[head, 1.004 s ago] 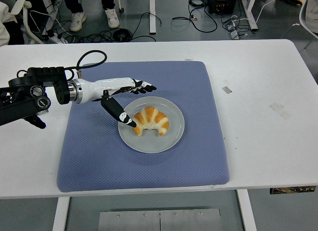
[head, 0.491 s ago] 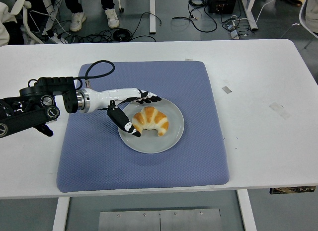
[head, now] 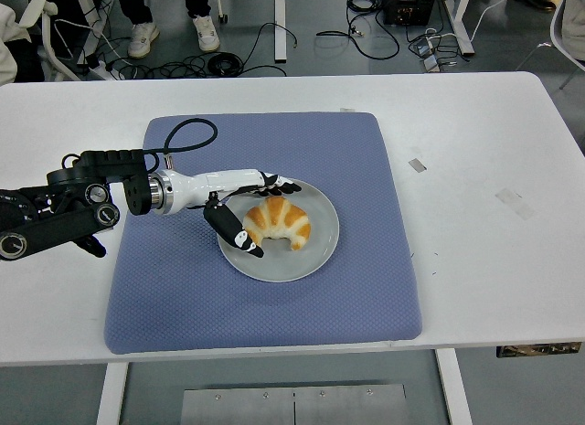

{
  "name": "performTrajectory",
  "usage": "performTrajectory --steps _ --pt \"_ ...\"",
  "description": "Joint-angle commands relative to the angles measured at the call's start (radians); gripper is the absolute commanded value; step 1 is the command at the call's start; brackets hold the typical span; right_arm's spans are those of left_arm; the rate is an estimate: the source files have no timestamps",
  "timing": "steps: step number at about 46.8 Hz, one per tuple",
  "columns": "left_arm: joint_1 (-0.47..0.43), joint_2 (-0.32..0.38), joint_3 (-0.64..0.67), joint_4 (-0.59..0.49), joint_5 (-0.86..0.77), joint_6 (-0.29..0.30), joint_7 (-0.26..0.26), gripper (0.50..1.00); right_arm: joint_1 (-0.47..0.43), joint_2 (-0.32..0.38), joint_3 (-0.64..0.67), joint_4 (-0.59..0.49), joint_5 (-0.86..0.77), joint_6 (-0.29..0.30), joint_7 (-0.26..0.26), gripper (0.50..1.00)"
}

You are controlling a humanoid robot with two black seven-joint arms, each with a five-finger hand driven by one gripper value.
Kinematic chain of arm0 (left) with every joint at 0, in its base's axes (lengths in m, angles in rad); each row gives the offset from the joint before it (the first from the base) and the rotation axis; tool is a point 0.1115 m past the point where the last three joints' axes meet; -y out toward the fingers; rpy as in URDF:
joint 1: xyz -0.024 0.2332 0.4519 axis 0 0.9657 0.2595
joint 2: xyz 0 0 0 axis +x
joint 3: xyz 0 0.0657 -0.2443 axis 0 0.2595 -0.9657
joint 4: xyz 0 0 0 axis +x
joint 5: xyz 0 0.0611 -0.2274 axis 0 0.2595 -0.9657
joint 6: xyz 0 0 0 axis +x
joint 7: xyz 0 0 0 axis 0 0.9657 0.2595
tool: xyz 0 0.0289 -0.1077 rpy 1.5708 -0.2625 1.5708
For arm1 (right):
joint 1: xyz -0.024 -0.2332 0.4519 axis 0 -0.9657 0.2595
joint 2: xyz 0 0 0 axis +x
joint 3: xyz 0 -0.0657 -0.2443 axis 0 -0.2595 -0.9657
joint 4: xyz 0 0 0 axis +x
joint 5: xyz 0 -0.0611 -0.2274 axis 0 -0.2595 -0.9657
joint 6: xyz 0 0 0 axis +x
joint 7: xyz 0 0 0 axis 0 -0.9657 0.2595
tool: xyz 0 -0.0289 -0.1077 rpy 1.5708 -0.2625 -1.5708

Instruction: Place the bread on the table

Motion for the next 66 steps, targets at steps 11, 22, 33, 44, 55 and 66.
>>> performTrajectory --steps 11,22,33,44,55,66 --pt "0.019 -0.011 0.000 0.006 0.030 0.040 -0.001 0.928 0.000 0.000 -0.001 0.000 0.000 0.000 0.000 1.000" --pt "0.036 -0.022 0.000 0.009 0.056 0.062 -0.001 0.875 0.000 0.000 0.000 0.000 0.000 0.000 0.000 1.000" --pt "0.040 -0.023 0.000 0.026 0.062 0.074 -0.001 0.772 0.000 0.000 0.000 0.000 0.000 0.000 0.000 1.000" --pt "0.040 -0.023 0.000 0.032 0.067 0.075 -0.001 0.612 0.000 0.000 0.000 0.000 0.000 0.000 0.000 1.000" --pt "0.024 -0.020 -0.014 0.032 0.064 0.075 -0.001 0.500 0.000 0.000 -0.001 0.000 0.000 0.000 0.000 1.000" --pt "0.002 -0.005 -0.044 0.032 0.064 0.075 -0.001 0.500 0.000 0.000 0.000 0.000 0.000 0.000 0.000 1.000"
